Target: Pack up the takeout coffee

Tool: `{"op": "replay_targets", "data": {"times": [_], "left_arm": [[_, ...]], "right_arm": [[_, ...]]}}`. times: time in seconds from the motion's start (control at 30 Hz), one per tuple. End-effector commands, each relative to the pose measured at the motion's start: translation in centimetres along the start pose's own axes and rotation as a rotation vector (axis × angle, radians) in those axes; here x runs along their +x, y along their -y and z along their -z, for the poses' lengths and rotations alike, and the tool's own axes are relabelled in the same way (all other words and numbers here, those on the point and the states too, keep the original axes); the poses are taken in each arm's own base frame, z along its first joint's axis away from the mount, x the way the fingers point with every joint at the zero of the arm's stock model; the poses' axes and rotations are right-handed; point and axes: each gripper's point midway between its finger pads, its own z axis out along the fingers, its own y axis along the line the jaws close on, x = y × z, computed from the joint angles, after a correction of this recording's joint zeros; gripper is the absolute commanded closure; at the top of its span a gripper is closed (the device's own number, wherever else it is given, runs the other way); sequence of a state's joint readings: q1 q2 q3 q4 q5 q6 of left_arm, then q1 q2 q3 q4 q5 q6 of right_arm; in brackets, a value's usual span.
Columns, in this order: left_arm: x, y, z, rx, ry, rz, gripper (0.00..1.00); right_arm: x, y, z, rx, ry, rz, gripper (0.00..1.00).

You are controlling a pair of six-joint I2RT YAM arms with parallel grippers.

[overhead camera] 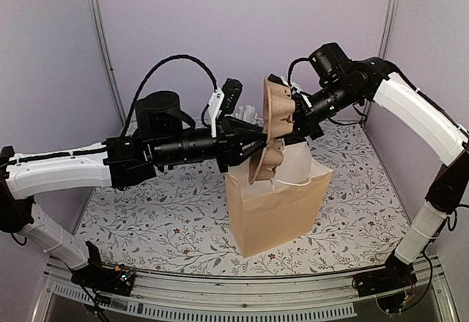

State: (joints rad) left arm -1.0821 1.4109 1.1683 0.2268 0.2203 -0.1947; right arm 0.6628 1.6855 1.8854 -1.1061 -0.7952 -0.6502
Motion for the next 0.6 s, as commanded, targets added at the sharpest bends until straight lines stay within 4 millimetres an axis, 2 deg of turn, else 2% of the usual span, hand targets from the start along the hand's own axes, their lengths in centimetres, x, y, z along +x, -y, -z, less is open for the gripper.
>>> {"op": "replay_targets", "data": {"times": [0.0, 0.1, 0.3, 0.47, 0.57], "left_arm": [[1.1, 0.7, -0.1, 0.009, -0.015, 0.006, 0.75], [2.0, 0.3, 0.1, -0.012, -0.047, 0.02, 0.76], [4.7, -0.7, -0.2, -0.063, -0.153, 0.048, 0.76], [7.5, -1.1, -0.5, -0.106, -0.294, 0.078, 0.76], [8.8, -1.0, -0.7, -0.12, -0.369, 0.081, 0.76]], "right_arm": [[-0.4, -0.5, 0.2, 0.0, 0.013, 0.007, 0.99], [-0.1, -0.3, 0.2, 0.012, 0.006, 0.007, 0.94], [0.1, 0.6, 1.1, 0.05, 0.012, -0.012, 0.77], [0.0, 1.3, 3.6, 0.097, 0.041, -0.03, 0.61], [0.1, 1.2, 5.1, 0.113, 0.06, -0.037, 0.55]]}}
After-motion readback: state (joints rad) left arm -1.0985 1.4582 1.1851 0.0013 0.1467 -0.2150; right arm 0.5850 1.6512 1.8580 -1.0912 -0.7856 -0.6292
